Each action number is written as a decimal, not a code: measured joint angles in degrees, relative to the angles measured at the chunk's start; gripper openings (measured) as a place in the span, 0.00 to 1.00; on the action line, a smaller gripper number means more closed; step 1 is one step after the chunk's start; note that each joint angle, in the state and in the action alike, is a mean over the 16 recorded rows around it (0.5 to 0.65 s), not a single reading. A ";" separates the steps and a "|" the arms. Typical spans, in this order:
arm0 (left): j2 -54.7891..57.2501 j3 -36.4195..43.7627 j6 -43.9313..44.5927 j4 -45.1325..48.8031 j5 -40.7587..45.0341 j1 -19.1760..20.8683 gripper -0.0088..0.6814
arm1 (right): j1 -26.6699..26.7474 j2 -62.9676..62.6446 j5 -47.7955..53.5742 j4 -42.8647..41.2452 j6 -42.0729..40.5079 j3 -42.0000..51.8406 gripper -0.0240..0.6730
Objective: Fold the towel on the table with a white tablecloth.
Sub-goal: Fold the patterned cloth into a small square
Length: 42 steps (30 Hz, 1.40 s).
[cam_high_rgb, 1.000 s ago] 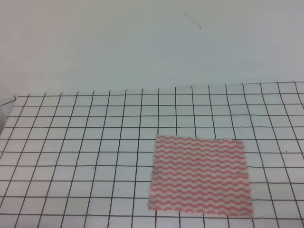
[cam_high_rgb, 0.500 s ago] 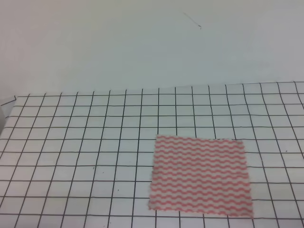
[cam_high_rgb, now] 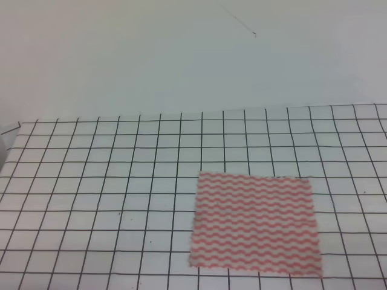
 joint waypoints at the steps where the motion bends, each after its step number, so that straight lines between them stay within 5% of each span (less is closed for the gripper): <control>1: 0.00 0.00 0.00 0.00 0.00 0.00 0.01 | 0.00 0.00 0.00 0.00 0.00 0.00 0.03; 12: 0.00 0.00 0.00 0.00 0.00 0.00 0.01 | 0.00 0.00 -0.08 1.52 0.00 0.00 0.03; 19: 0.00 0.00 -0.68 -4.91 -0.33 0.00 0.01 | 0.00 0.00 -3.50 12.86 0.49 0.00 0.03; 32: 0.00 0.00 -2.72 -53.04 -8.05 0.00 0.01 | 0.00 0.00 -21.78 54.28 2.44 0.00 0.03; 42: 0.00 0.00 0.57 -74.54 -16.47 0.00 0.01 | 0.00 0.00 -27.93 59.59 2.07 -0.25 0.03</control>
